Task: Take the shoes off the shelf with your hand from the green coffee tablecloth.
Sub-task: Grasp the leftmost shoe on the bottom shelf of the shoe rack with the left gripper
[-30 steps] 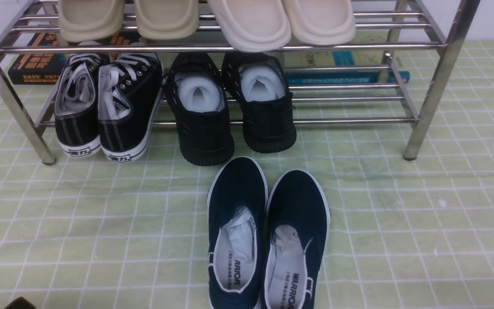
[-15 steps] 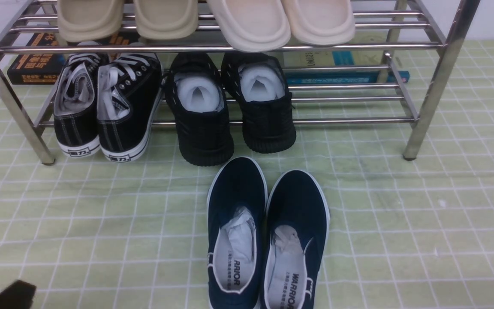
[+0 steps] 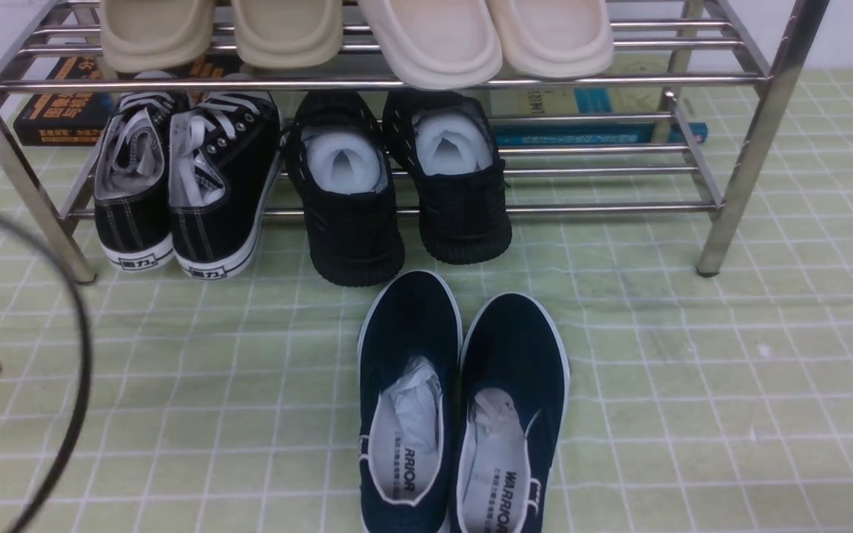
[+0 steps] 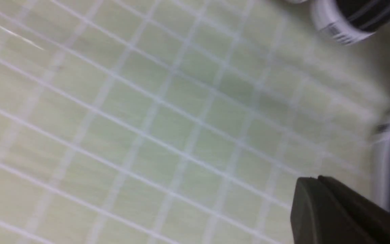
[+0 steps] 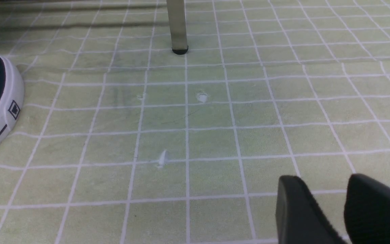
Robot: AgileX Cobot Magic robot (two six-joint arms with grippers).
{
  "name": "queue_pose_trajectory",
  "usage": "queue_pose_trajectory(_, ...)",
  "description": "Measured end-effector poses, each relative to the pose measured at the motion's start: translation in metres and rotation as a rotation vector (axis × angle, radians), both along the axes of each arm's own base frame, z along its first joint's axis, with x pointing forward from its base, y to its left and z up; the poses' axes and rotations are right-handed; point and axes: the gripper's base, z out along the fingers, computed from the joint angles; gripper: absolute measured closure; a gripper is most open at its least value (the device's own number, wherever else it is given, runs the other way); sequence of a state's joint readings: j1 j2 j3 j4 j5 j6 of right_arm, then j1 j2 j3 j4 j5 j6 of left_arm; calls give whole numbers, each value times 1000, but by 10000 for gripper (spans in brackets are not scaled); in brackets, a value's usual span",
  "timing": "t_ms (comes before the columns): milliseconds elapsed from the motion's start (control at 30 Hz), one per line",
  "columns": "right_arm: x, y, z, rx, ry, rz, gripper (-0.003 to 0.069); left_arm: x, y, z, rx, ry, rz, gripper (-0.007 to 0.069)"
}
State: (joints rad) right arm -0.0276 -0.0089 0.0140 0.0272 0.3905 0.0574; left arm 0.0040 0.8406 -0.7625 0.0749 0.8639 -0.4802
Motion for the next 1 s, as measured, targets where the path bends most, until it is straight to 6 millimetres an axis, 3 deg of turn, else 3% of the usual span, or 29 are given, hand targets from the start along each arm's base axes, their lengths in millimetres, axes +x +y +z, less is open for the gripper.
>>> queue_pose_trajectory(100,0,0,0,0,0,0,422,48,4,11,72,69,-16,624)
queue_pose_trajectory(133,0,0,0,0,0,0,422,51,4,11,73,73,-16,624)
queue_pose_trajectory(200,0,0,0,0,0,0,422,83,5,14,77,100,-7,609)
queue_pose_trajectory(267,0,0,0,0,0,0,422,97,6,16,72,103,-1,596)
queue_pose_trajectory(333,0,0,0,0,0,0,422,118,6,19,63,97,9,552)
queue_pose_trajectory(433,0,0,0,0,0,0,422,155,5,18,59,63,7,422)
queue_pose_trajectory(467,0,0,0,0,0,0,422,156,5,19,59,55,6,414)
queue_pose_trajectory(533,0,0,0,0,0,0,422,176,5,11,58,28,-2,302)
queue_pose_trajectory(667,0,0,0,0,0,0,422,194,4,-2,57,-2,-13,183)
queue_pose_trajectory(1000,0,0,0,0,0,0,422,220,3,-27,58,-42,-33,149)
